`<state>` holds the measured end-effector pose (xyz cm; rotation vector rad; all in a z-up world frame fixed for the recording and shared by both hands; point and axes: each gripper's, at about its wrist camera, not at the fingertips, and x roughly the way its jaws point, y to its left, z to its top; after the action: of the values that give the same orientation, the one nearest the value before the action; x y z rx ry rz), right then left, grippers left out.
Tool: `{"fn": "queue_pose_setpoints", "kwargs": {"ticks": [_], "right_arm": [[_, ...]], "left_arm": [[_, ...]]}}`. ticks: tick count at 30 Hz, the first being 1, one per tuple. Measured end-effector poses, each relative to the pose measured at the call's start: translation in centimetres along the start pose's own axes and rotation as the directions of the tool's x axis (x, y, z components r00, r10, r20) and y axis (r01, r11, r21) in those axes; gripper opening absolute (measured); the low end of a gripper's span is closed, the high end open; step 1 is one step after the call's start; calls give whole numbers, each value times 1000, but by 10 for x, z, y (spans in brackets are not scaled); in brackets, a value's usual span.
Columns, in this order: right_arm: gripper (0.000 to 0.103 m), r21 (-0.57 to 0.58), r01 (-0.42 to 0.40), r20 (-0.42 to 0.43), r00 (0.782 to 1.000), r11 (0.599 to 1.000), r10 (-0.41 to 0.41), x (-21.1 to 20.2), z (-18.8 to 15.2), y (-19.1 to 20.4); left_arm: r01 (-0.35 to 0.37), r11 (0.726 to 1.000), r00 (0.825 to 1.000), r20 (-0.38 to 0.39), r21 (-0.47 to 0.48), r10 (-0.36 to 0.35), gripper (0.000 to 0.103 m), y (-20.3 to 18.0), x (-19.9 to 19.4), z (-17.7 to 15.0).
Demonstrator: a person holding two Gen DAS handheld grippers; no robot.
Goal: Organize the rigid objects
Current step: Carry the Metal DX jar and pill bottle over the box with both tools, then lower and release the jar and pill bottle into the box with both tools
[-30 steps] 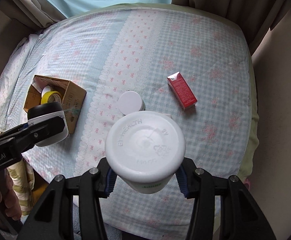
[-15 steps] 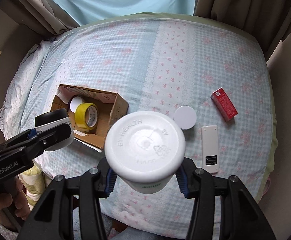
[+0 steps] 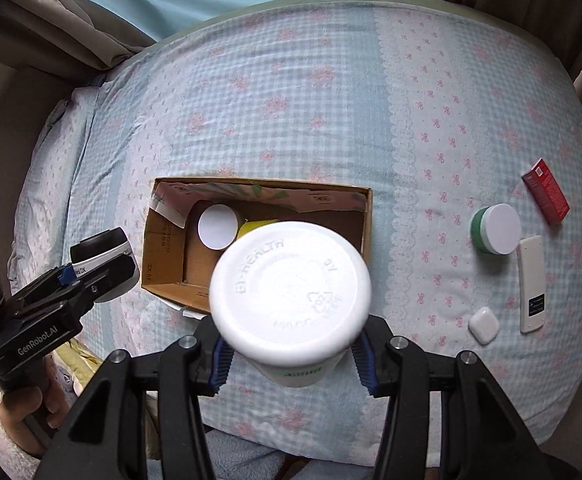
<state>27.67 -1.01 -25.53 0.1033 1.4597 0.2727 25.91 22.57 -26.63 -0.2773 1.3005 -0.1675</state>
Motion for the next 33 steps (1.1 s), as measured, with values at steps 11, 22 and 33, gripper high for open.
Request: {"fn": "queue_pose_setpoints", "kwargs": {"ticks": [11,22,33], "right_arm": [[46,56,81,-123,990,995,-74,90,28,19],[46,67,161,-189,971,985,-145,144,31,-1],[46,49,190,-203,963,981,-176,170,26,0]], "left_arm": [[-83,992,993,-79,98,90,54,61,79,12],[-139,968,981,-103,210,163,54,73,133,1],[-155,943,979,-82,295,187,54,64,154,-14]]}}
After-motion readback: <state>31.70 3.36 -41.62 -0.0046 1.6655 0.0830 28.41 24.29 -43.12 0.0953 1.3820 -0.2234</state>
